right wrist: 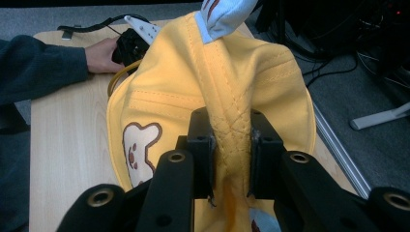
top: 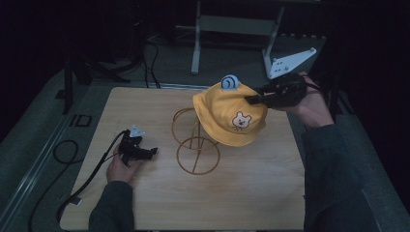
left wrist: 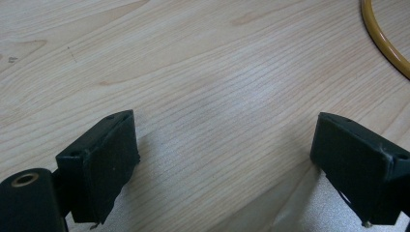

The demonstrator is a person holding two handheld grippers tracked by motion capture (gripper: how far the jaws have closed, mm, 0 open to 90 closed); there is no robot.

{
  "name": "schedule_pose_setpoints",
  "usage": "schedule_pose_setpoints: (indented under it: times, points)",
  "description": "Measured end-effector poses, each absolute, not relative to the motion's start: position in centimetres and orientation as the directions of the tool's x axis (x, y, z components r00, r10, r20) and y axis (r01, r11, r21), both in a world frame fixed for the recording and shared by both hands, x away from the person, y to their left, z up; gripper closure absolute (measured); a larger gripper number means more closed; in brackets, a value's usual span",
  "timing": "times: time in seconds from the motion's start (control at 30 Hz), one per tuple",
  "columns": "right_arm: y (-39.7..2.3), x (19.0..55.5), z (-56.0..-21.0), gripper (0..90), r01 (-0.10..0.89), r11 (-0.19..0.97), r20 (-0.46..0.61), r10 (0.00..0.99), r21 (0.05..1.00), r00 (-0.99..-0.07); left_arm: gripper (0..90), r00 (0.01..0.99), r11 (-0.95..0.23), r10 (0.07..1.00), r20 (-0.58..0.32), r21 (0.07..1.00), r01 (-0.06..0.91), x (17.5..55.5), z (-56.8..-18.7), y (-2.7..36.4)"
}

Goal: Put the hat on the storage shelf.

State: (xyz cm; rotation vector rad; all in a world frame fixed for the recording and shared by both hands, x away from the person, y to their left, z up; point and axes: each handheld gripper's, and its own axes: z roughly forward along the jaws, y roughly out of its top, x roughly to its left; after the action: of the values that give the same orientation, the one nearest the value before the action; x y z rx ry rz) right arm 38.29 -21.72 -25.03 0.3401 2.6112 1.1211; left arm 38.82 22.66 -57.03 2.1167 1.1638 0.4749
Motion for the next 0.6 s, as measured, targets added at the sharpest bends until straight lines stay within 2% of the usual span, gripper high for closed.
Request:
schedule_pose_setpoints:
  times: [0.6]
  points:
    - [-20.2, 38.7, -24.5, 75.5, 0.097, 0.696, -0.168, 0.302, 0.711, -0.938, 9.6, 0.536, -0.380, 0.844, -0.002, 0.704, 0.600, 38.8, -57.0, 22.7]
